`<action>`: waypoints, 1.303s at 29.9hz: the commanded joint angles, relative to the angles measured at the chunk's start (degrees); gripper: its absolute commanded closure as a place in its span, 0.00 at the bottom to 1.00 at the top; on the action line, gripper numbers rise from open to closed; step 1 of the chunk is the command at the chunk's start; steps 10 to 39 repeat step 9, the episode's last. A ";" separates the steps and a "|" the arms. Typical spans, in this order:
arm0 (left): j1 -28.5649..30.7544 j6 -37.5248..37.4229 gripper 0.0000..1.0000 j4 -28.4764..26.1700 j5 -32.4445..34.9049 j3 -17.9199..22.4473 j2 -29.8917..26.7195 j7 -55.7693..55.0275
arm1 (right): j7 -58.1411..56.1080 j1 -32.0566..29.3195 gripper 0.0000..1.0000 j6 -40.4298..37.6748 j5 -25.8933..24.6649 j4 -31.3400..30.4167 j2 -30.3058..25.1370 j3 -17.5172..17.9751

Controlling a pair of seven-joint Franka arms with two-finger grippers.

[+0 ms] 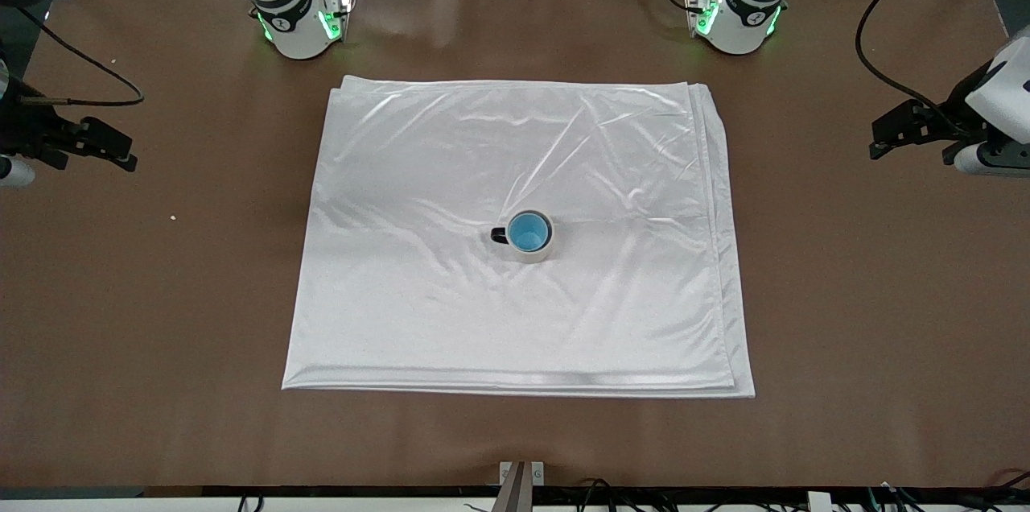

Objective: Place blue cup into white mug on cloth

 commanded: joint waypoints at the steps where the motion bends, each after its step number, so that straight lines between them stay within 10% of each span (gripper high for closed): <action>1: 0.06 -1.41 0.00 1.65 1.13 -0.21 0.61 1.12 | 0.28 -0.30 0.00 -0.59 0.55 1.48 0.68 0.13; 39: -0.03 -1.41 0.00 1.65 1.21 -0.21 0.61 1.03 | 0.28 -0.12 0.00 -0.59 0.55 1.57 0.68 0.13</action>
